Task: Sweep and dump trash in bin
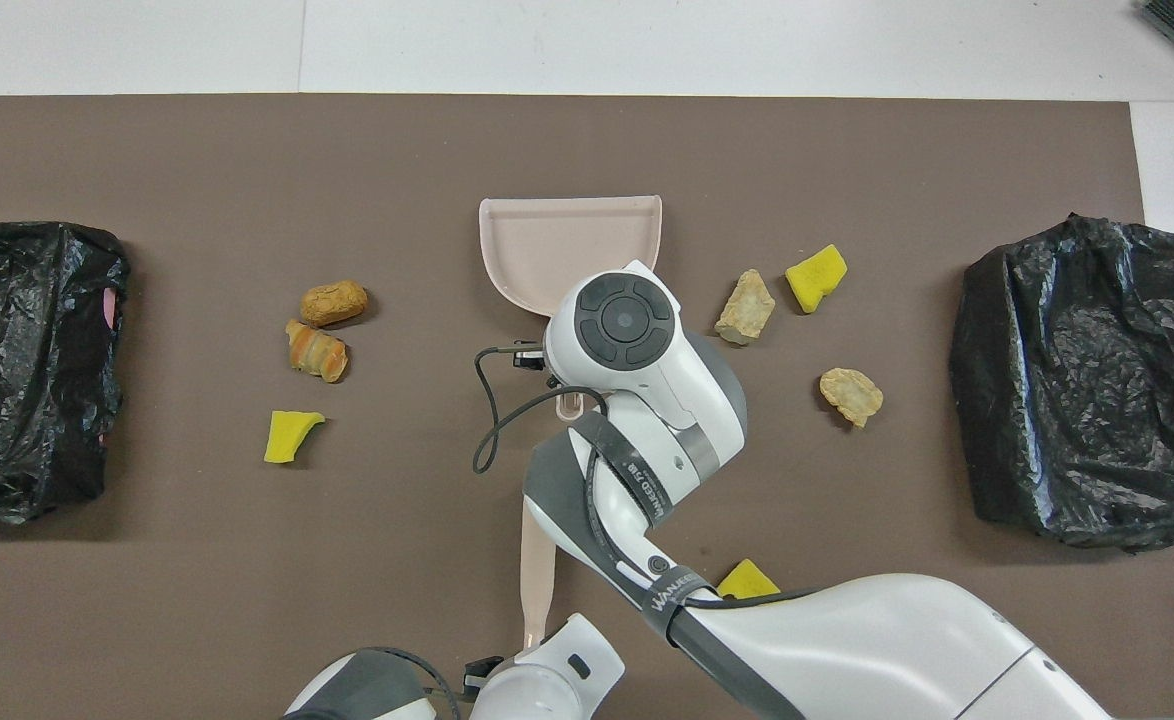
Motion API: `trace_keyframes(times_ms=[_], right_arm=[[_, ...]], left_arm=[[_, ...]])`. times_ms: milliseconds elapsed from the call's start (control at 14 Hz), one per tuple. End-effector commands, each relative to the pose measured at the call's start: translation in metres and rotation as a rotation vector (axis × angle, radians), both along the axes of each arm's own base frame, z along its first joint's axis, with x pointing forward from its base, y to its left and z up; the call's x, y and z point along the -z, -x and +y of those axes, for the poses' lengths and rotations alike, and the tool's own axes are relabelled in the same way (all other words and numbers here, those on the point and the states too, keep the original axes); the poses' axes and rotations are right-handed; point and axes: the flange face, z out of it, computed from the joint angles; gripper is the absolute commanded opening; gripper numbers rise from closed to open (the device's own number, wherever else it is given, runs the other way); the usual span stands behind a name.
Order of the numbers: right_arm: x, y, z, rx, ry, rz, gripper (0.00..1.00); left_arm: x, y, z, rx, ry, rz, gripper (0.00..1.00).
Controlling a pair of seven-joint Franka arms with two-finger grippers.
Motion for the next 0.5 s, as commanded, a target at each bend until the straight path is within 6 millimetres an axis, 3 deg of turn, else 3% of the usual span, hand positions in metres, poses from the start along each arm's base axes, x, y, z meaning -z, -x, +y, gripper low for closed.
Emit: trace_keyframes(times_ms=[0, 286, 429], right_arm=[[-0.033, -0.005, -0.015, -0.022, 0.010, -0.026, 0.00], [-0.077, -0.006, -0.041, -0.103, 0.009, -0.037, 0.00], [-0.090, -0.006, -0.054, -0.138, 0.024, -0.027, 0.00]], left_arm=[[-0.013, -0.016, 0.017, 0.023, -0.039, 0.042, 0.00], [-0.045, -0.053, 0.072, 0.043, -0.070, 0.103, 0.00], [-0.070, -0.068, 0.100, -0.024, -0.067, 0.108, 0.00]])
